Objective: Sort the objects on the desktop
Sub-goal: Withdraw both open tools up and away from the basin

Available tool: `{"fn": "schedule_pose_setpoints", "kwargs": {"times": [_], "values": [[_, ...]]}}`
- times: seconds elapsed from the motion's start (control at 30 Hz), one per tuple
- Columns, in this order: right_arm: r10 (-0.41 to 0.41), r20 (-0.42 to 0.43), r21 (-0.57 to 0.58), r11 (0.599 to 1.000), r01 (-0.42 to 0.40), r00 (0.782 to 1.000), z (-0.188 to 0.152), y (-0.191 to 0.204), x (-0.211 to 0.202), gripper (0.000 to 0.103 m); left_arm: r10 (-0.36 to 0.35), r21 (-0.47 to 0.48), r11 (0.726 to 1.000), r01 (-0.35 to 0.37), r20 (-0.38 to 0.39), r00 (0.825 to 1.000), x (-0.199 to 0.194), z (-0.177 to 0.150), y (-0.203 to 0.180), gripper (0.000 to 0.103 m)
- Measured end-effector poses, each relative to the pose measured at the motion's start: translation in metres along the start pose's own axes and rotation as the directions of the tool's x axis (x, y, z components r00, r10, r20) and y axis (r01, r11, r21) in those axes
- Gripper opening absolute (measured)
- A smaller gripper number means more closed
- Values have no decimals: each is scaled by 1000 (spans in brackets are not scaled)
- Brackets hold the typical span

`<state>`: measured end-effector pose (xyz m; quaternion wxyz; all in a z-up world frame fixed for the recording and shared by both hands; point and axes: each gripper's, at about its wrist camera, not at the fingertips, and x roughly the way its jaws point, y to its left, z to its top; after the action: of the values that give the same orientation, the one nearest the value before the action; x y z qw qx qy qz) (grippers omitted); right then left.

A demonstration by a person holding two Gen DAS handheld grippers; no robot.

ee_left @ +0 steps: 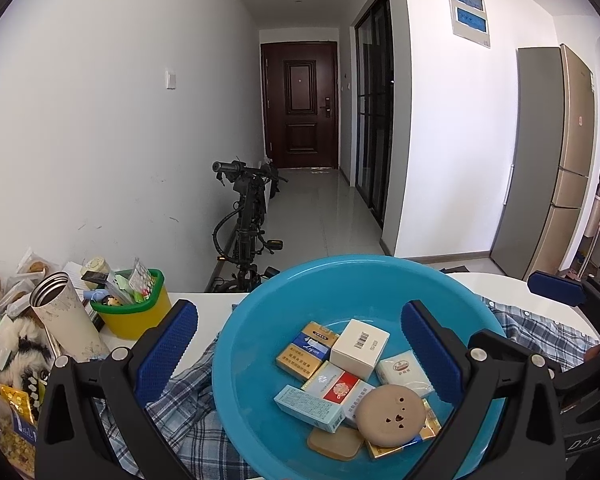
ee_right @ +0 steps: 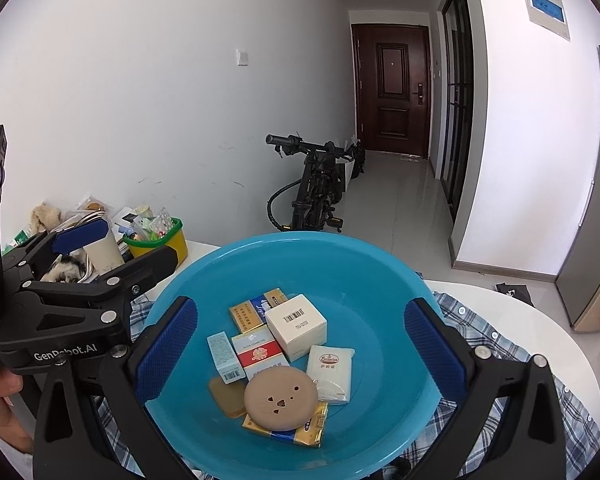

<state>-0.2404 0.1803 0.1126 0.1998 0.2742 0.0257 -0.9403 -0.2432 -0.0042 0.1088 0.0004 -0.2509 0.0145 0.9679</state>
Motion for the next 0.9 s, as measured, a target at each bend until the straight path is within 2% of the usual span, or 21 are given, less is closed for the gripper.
{"fn": "schedule_pose_setpoints", "kwargs": {"times": [0.33,0.9], "values": [[-21,5,-8,1000,21,1000,2,1,-5,103,8,-11,1000,-8,-1,1000,-2,0,-5,103],[24,13,10,1000,-24,1000,4,0,-12,103,30,-14,999,-29,25,999,-21,4,-1,103]]}}
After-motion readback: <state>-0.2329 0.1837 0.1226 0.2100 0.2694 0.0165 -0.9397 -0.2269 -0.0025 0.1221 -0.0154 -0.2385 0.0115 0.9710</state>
